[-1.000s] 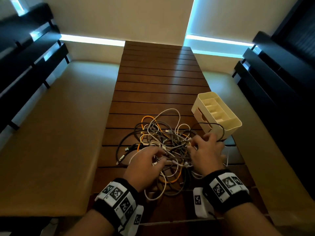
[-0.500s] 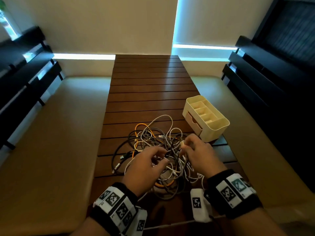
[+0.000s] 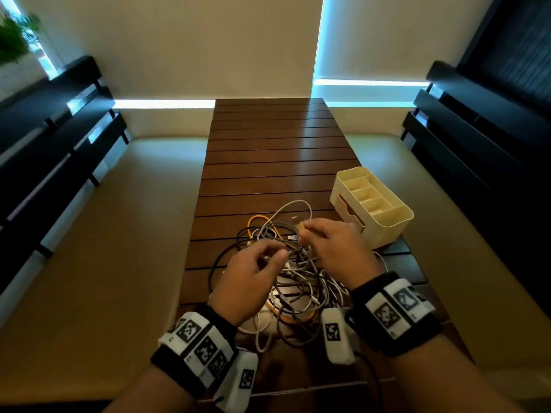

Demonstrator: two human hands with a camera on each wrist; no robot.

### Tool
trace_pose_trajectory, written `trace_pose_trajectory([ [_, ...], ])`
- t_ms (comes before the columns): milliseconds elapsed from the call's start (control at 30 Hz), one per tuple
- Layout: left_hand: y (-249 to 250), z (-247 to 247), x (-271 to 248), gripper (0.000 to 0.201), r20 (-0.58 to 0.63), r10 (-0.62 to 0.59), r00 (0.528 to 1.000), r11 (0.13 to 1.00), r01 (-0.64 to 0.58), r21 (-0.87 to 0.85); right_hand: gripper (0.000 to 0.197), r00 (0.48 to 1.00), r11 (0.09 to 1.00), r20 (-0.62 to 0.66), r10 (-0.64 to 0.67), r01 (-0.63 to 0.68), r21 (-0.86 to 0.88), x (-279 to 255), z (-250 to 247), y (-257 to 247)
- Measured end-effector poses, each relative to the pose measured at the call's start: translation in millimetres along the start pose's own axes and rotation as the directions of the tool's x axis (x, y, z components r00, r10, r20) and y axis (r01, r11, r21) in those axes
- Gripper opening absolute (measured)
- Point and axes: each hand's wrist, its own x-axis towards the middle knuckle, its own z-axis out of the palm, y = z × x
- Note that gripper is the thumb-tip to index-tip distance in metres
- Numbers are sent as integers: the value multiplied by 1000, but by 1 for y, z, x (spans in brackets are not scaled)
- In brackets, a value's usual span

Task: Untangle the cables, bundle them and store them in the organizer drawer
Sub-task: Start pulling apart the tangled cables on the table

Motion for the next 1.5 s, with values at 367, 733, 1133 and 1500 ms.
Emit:
trace_pose_trajectory([
  [367,37,5,36,40,120,-29,992,929,71,-363,7,965,895,-240,-111,202,397,-2,19,-14],
  [733,49,2,36,28,13,-8,1000,888,13,-460,5,991,772,-129,-16,94,628,-6,21,-11],
  [1133,53,-36,11,24,206,172,963,575,72,-815,29,955,969,274,-116,49,242,-29,32,24],
  [1500,22,-26,5,34,275,-239,931,908,114,403,24,989,991,93,-119,113,71,-4,24,-18],
])
